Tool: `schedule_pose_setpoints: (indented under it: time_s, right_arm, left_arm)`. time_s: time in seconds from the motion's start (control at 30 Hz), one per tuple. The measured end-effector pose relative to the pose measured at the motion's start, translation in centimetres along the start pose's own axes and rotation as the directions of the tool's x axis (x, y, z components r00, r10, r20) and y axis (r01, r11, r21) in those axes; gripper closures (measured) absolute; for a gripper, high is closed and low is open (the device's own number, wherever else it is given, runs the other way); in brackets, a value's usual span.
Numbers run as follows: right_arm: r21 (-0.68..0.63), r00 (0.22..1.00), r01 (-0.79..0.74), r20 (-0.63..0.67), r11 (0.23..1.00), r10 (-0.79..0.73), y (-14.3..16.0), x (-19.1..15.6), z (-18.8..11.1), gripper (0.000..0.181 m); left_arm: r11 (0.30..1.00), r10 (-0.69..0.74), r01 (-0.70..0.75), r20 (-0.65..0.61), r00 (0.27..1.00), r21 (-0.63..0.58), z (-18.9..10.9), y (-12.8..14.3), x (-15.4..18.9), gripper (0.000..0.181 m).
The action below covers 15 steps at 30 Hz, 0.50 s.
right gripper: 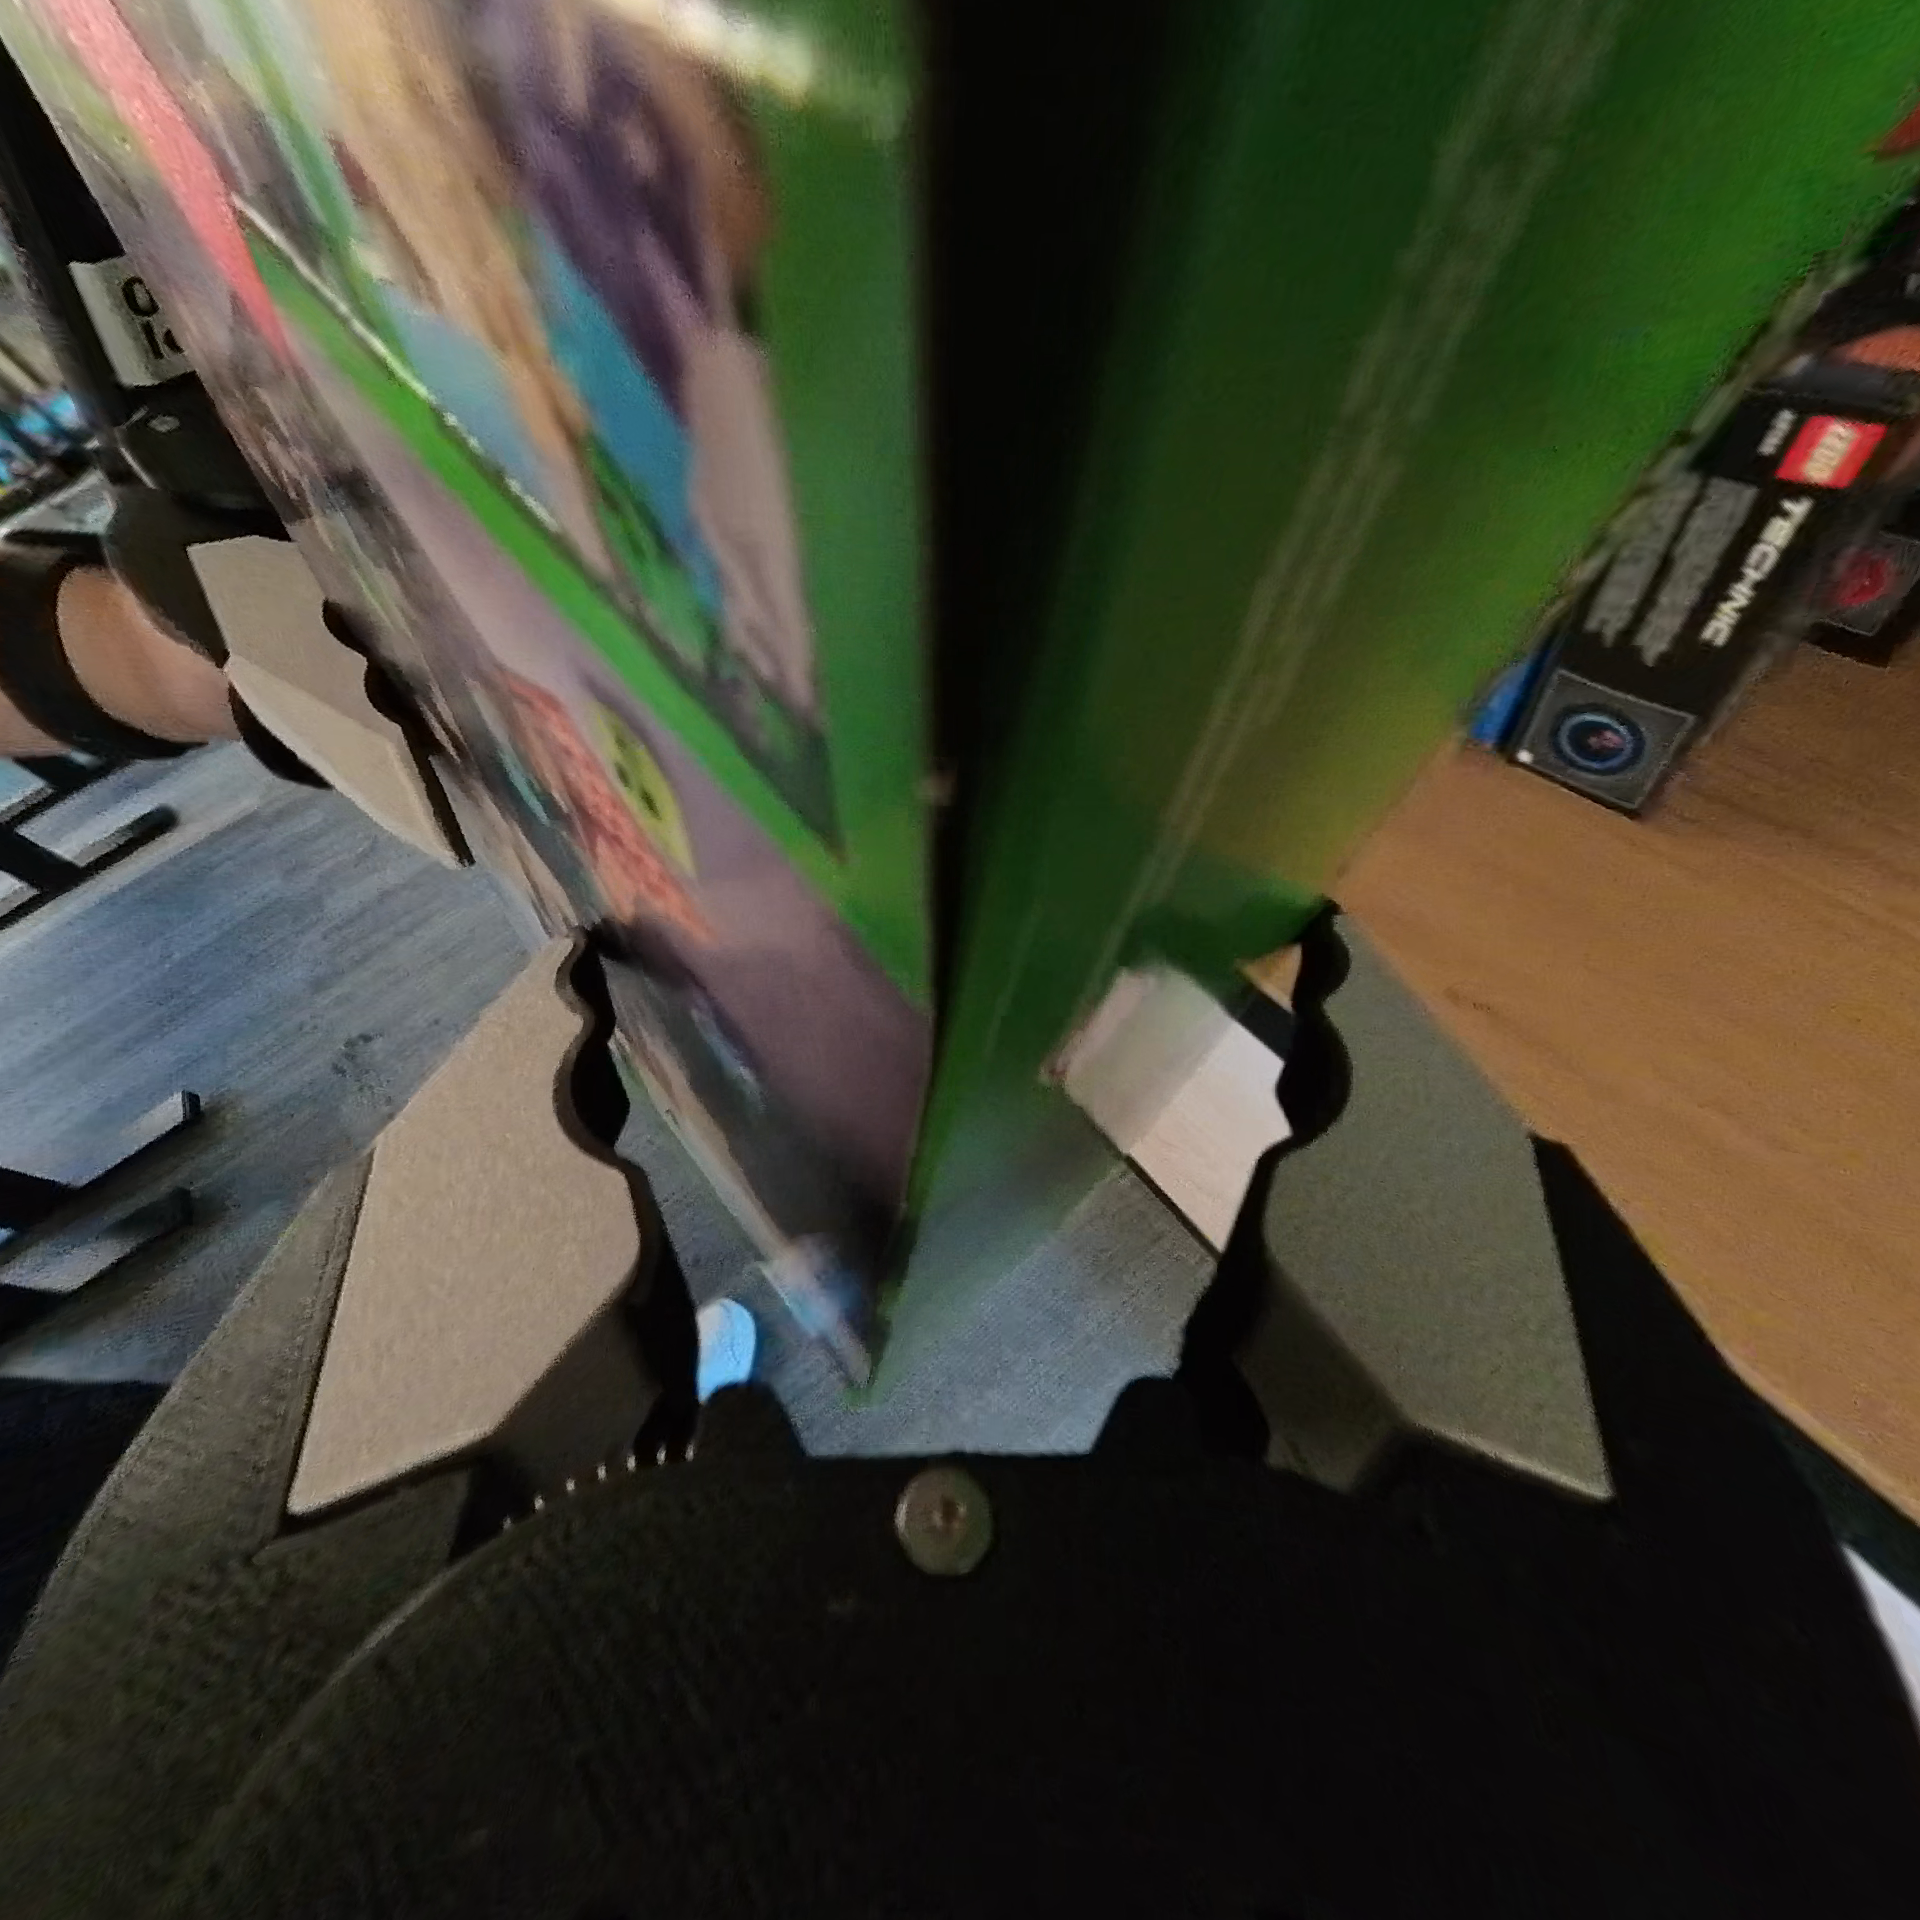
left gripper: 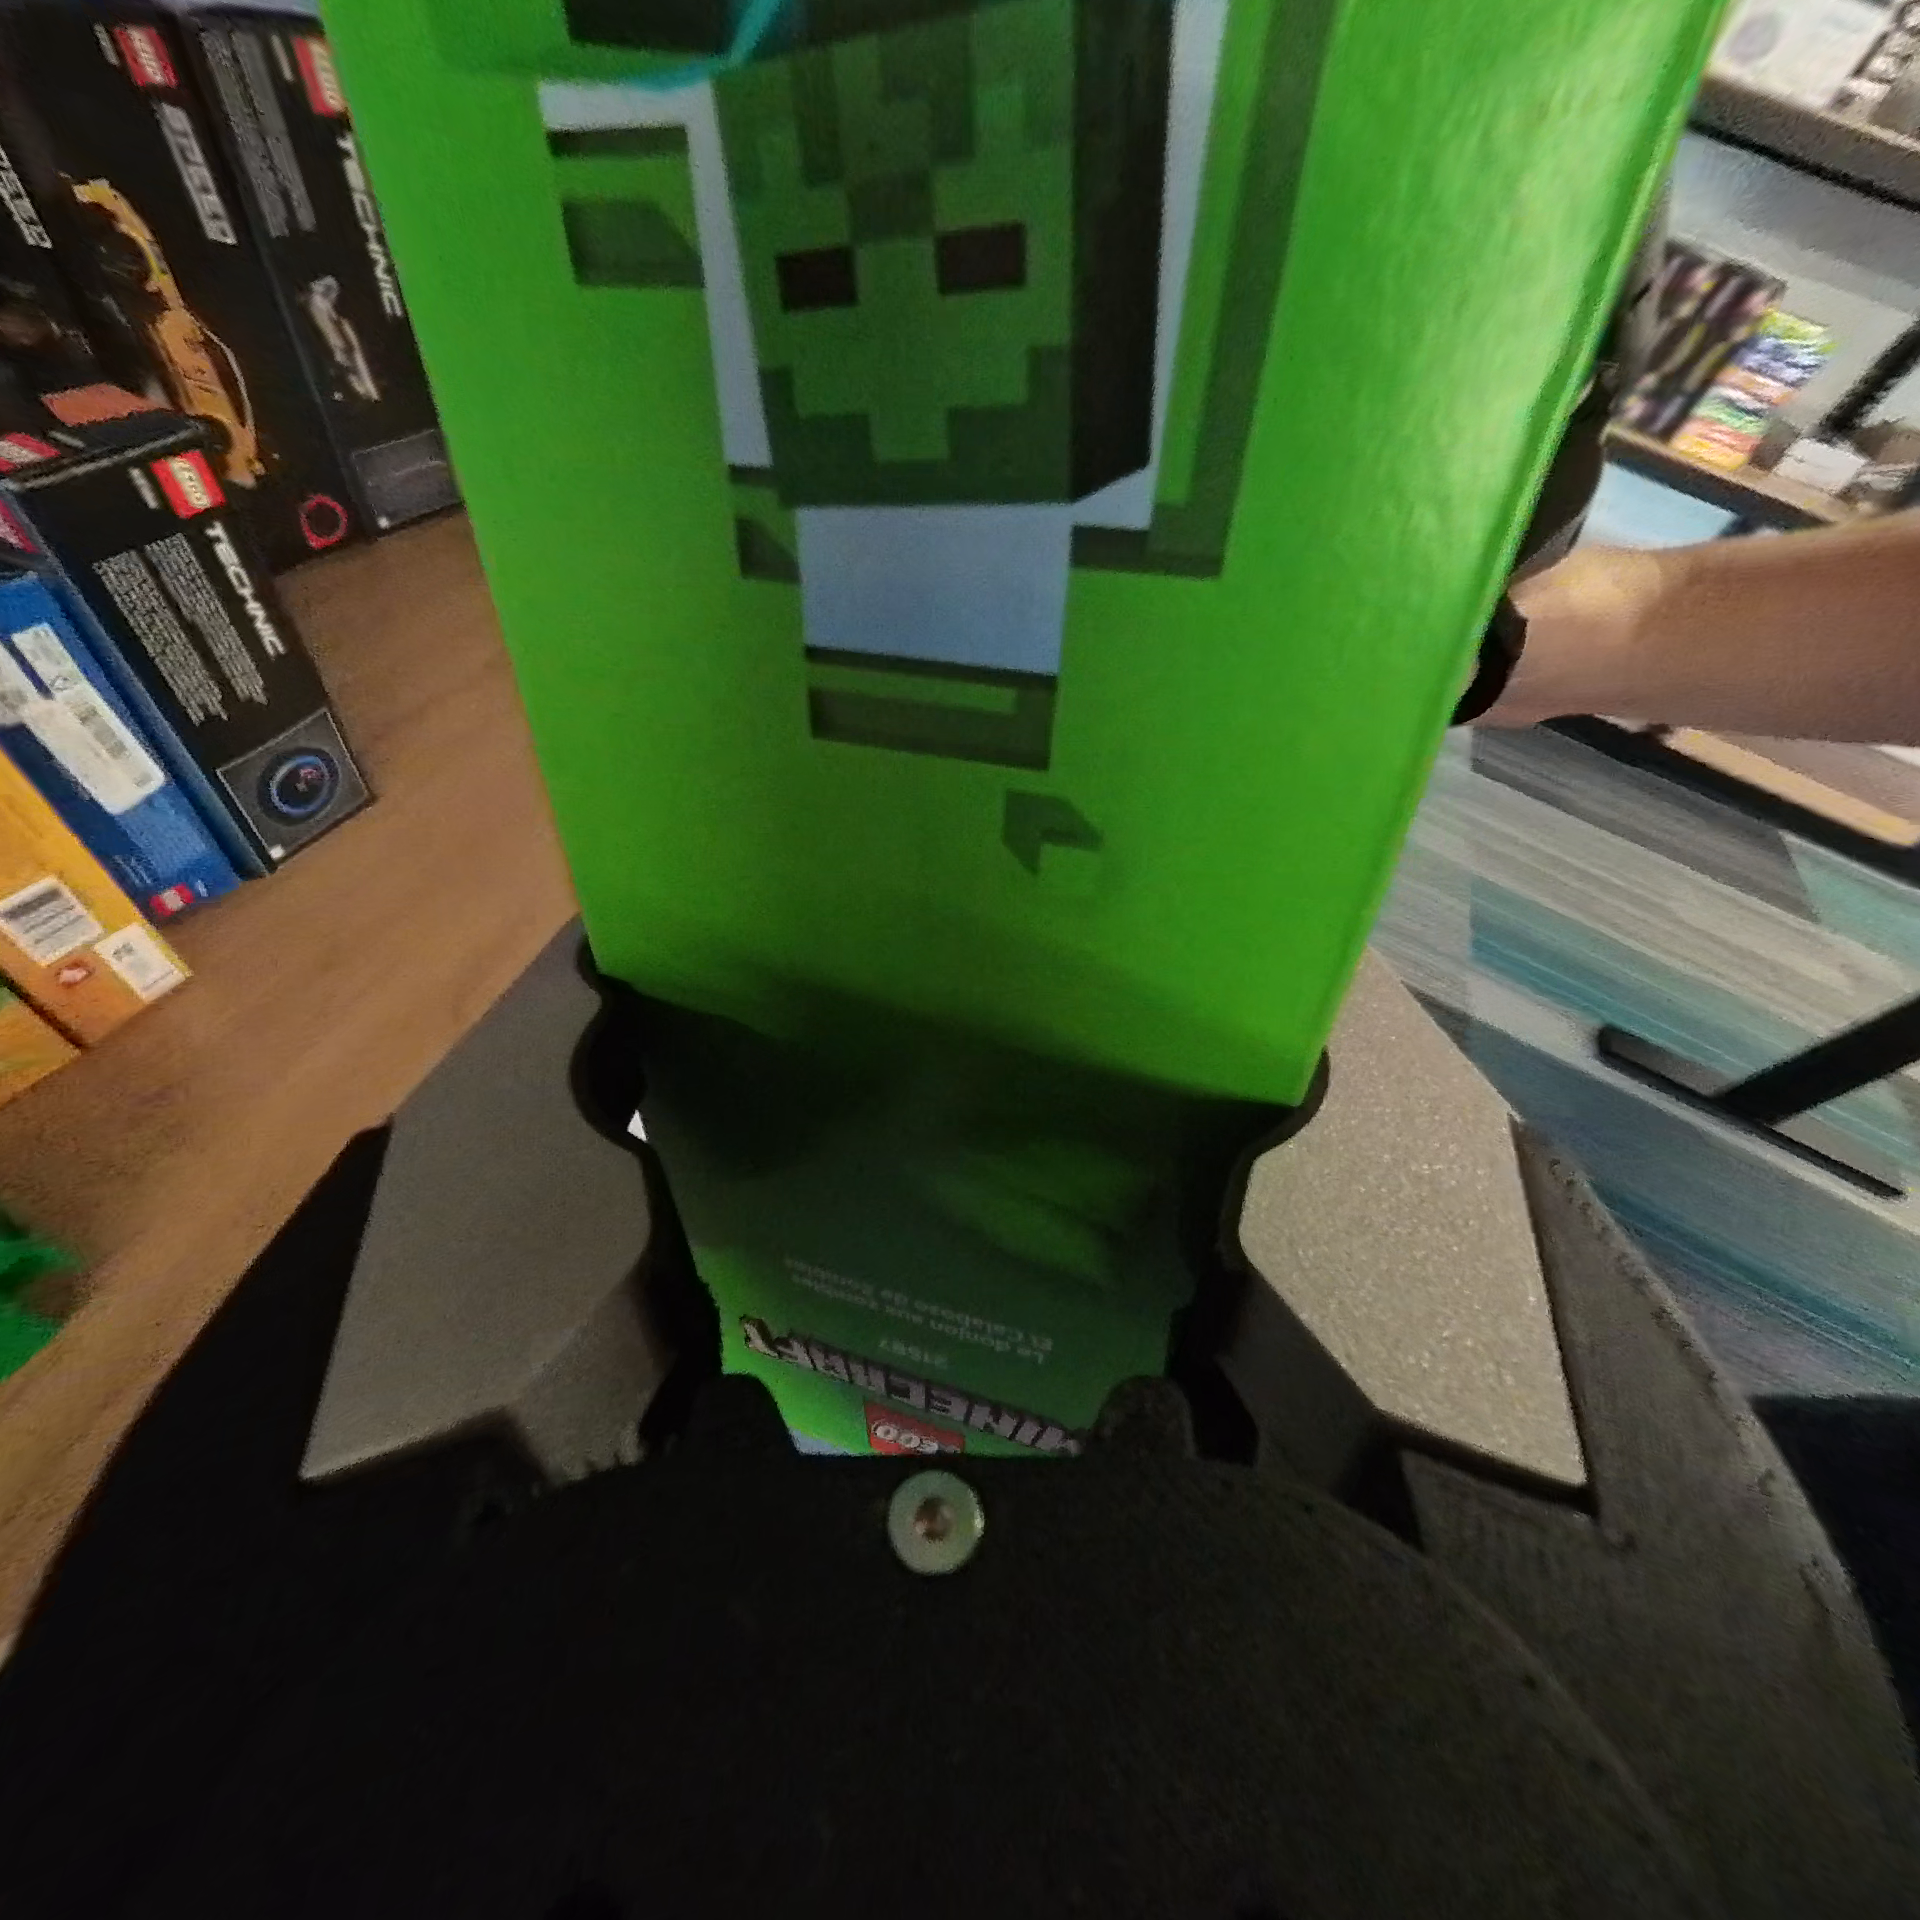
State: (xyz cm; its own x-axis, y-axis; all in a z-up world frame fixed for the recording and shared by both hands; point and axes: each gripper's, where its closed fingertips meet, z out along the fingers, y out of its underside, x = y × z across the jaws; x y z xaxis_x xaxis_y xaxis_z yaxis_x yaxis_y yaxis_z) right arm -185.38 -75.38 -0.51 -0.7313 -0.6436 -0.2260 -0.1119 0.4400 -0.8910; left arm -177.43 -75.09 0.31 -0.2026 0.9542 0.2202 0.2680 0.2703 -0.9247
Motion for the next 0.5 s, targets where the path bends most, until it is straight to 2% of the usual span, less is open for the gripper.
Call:
schedule_pose_setpoints:
  time_s: [0.17, 0.27, 0.5]
  right_arm:
    - [-0.062, 0.993, 0.095, 0.076, 0.993, -0.090, 3.7, 9.5, -0.7, 0.053]
    - [-0.082, 0.983, 0.132, 0.138, 0.988, -0.120, 5.2, 14.0, -0.6, 0.053]
    - [-0.018, 0.959, 0.177, 0.227, 0.984, -0.169, 7.3, 21.5, 1.1, 0.053]
  left_arm:
    - [0.999, 0.022, -0.026, 0.116, 0.993, 0.037, 9.5, 1.7, -2.7, 0.058]
    - [0.996, -0.036, 0.020, 0.173, 0.984, 0.092, 14.1, 2.8, -4.1, 0.059]
    - [0.990, -0.021, -0.023, 0.301, 0.953, 0.142, 20.5, 3.3, -8.2, 0.059]
